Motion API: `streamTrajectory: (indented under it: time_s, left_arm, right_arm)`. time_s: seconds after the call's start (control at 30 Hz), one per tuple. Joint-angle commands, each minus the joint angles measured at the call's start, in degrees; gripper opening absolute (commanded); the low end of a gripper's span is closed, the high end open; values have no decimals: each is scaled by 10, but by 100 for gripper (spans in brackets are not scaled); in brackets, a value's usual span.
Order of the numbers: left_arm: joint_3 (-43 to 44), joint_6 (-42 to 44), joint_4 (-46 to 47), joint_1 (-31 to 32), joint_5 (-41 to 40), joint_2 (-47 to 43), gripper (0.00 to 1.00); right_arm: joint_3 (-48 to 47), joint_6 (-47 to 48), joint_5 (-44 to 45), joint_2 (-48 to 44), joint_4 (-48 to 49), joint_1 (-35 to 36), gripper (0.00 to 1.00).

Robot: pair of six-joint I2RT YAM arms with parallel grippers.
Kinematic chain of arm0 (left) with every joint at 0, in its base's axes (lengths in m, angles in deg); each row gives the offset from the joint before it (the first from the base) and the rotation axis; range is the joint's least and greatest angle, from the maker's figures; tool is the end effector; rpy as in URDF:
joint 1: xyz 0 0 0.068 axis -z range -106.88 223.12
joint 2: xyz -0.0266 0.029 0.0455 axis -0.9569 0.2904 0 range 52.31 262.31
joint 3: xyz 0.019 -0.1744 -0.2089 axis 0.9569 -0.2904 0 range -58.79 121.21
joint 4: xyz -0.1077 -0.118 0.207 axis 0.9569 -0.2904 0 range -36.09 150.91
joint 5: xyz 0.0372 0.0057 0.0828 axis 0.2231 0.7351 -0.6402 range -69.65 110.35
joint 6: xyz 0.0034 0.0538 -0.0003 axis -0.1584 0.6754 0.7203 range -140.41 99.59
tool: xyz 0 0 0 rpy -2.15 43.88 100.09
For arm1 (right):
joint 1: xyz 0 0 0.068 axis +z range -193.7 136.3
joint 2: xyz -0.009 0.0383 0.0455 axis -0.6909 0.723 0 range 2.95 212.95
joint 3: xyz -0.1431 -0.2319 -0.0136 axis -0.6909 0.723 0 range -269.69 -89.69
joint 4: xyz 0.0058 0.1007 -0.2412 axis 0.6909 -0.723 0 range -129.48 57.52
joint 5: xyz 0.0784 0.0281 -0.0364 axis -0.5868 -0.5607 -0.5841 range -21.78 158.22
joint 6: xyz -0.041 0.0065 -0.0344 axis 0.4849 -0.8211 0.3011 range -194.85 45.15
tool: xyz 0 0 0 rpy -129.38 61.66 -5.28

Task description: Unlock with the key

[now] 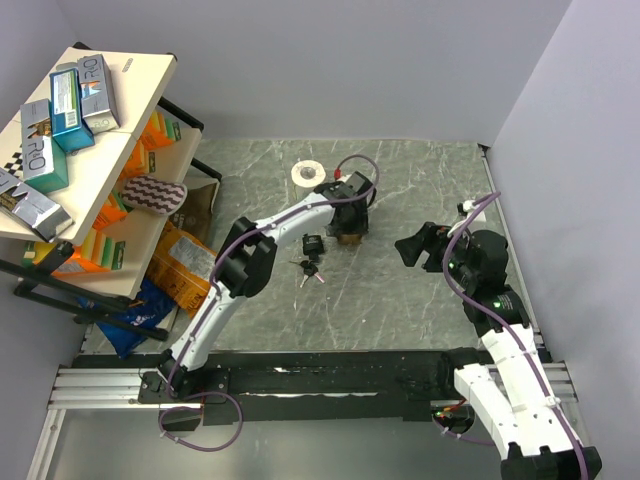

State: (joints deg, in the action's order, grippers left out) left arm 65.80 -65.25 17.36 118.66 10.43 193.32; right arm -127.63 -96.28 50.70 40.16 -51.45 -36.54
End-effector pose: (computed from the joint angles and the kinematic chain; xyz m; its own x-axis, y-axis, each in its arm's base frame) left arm 0.3768 -0.3753 0.1735 -0.8832 -0.0918 -0.4600 0.0282 0.9685 -0.2473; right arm 0.1538 0.0302 0.3024 -0.4362 0.2963 -0.8497 -0.2614 0.8618 0.4347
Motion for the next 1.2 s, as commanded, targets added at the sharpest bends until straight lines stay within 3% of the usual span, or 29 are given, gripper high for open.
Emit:
streamTrajectory:
  time_s: [0.0,0.17,0.3,0.5,0.63,0.77,0.87,0.97,1.17]
  left_arm:
    - [5,-2,-6,-9,-6,7,42]
    - [28,21,-10,-12,-8,14,49]
    - [10,29,7,-11,-10,-9,76]
    - [45,60,24,-9,-1,-40,99]
    - [81,92,44,-8,10,-73,96]
    - [59,152,132,-4,25,-150,96]
    - [-20,209,187,-4,92,-233,96]
    - [-101,228,229,-7,83,-331,96]
    - [-279,126,271,-92,114,-505,96]
  right_arm:
    - [-23,0,7,-11,-10,1,90]
    - [-22,2,5,-1,-2,2,90]
    - [-24,3,0,20,16,2,90]
    - [-32,1,1,60,45,2,92]
    - [-47,2,9,80,58,0,93]
    - [-63,3,19,92,64,-7,94]
    - [-90,4,32,102,50,-11,94]
    - [-132,21,44,114,14,-11,94]
    - [-181,78,76,96,-31,-11,95]
